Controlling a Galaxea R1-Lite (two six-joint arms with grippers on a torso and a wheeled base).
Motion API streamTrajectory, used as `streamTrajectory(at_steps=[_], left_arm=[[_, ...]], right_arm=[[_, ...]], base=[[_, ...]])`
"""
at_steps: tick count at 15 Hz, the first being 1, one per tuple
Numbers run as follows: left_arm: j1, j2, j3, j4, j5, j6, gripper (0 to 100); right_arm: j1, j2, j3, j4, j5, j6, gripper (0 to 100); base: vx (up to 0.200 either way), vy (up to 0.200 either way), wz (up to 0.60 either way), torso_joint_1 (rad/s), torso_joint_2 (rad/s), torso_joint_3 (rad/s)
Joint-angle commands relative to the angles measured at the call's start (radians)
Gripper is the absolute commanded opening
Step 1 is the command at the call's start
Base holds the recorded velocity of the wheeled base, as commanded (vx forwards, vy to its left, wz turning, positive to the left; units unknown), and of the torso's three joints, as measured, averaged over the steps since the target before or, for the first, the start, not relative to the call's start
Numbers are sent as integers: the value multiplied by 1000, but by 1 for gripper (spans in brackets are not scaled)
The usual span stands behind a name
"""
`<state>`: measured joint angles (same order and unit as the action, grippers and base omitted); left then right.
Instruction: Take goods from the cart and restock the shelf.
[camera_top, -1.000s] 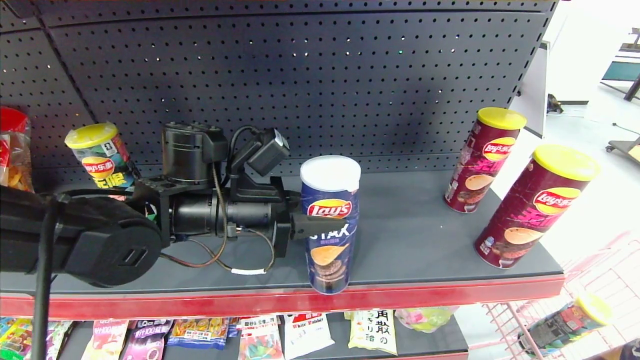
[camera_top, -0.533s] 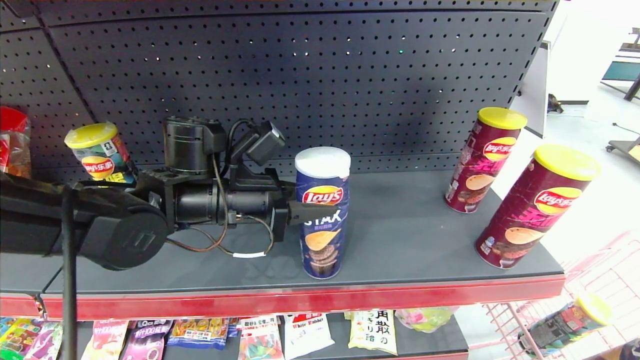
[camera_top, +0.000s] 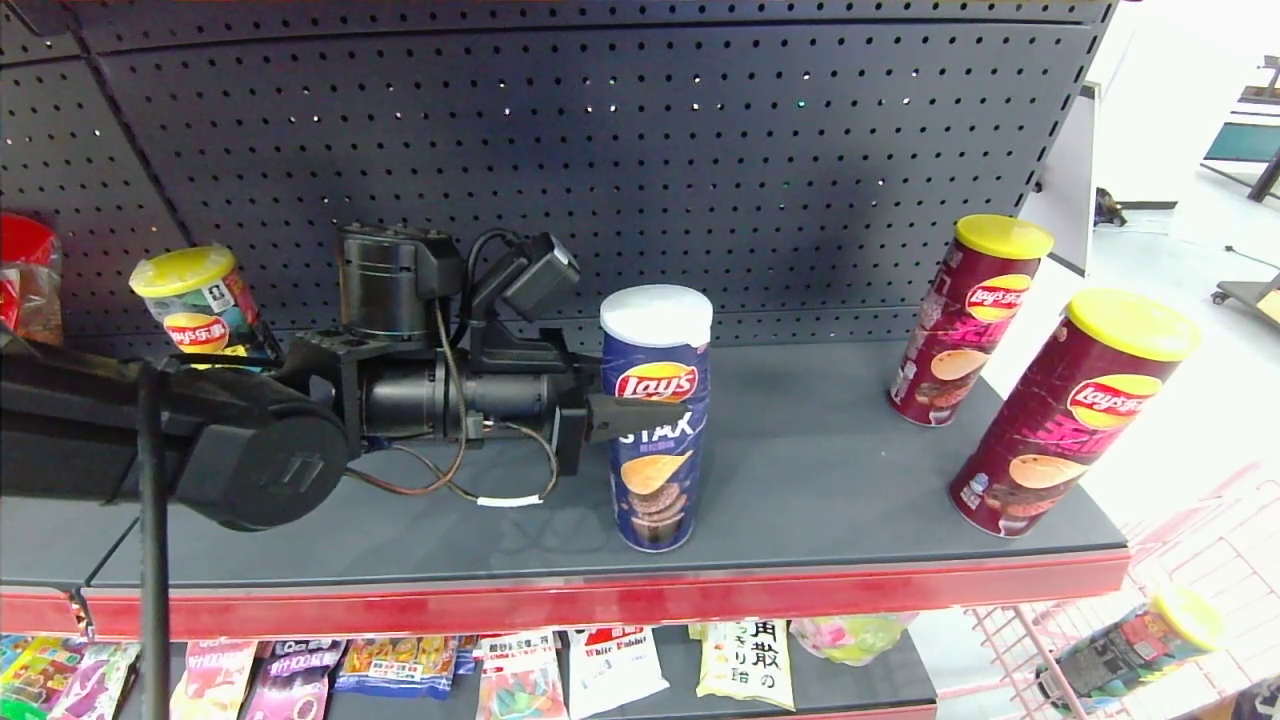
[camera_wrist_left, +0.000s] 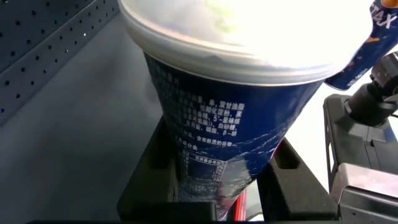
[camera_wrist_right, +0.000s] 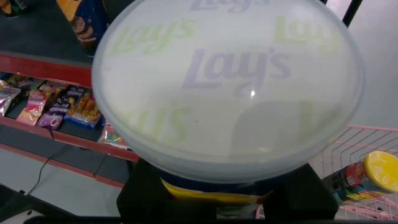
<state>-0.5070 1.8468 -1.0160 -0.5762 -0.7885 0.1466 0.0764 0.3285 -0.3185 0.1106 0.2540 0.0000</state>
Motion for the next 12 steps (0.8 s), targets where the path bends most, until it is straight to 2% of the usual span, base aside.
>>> streamTrajectory(at_steps=[1,12], left_arm=[[1,3,2,-4,0,2,0],[-34,5,43,-2,-24,13,0]], right_arm=[[0,1,1,0,1,0,0],[0,3,-2,0,1,0,0]], base=[[0,0,0,0,0,0],[0,0,0,0,0,0]])
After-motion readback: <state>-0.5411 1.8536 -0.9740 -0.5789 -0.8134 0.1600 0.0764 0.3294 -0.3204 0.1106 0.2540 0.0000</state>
